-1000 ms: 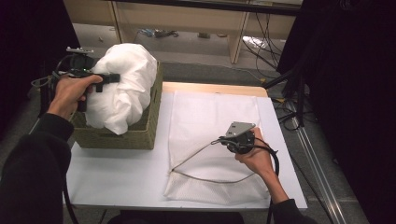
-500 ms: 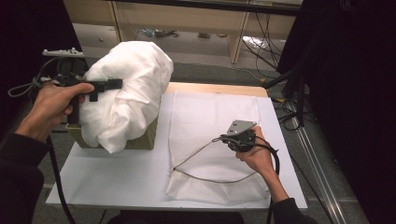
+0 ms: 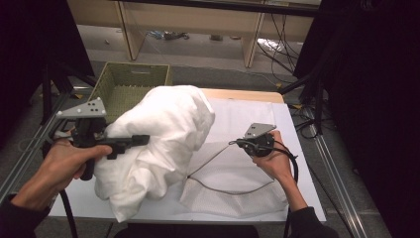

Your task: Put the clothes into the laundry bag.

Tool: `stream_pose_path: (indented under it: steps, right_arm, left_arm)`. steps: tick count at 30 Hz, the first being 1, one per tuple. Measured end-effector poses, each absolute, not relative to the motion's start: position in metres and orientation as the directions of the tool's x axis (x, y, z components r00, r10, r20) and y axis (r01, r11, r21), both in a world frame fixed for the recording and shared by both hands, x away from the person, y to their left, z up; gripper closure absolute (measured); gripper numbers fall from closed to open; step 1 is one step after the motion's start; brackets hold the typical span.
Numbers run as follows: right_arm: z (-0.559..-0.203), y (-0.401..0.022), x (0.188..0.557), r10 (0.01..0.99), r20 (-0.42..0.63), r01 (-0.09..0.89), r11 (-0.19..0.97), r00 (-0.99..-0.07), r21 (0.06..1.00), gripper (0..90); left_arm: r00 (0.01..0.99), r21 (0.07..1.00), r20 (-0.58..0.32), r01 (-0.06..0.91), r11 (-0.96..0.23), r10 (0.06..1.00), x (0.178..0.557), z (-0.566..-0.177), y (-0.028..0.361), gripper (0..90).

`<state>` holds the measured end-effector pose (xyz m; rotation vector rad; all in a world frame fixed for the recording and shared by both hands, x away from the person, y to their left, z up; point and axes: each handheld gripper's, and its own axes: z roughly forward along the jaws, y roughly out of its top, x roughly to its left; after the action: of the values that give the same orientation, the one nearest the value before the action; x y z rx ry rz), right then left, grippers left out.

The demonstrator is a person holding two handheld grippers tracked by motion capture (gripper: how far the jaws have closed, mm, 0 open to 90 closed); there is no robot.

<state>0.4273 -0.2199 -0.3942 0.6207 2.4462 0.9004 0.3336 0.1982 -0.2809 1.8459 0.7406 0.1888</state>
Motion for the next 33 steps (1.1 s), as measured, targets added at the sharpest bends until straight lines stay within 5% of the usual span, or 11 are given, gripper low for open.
stream_pose_path:
  steps: [24, 28, 33]
  right_arm:
    - [-0.374, -0.220, 0.426, 0.558, -0.285, 0.207, 0.659, -0.780, 0.724, 89.3]
    - [-0.368, -0.218, 0.423, 0.548, -0.300, 0.190, 0.666, -0.780, 0.721, 89.3]
    - [-0.363, -0.216, 0.417, 0.540, -0.310, 0.179, 0.672, -0.782, 0.719, 89.3]
  left_arm:
    - [0.886, 0.821, -0.363, 0.450, -0.351, 0.288, 0.308, -0.369, 0.106, 60.5]
    - [0.859, 0.782, -0.398, 0.502, -0.370, 0.324, 0.319, -0.386, 0.091, 59.6]
    - [0.774, 0.788, -0.351, 0.549, -0.281, 0.528, 0.337, -0.389, 0.093, 59.0]
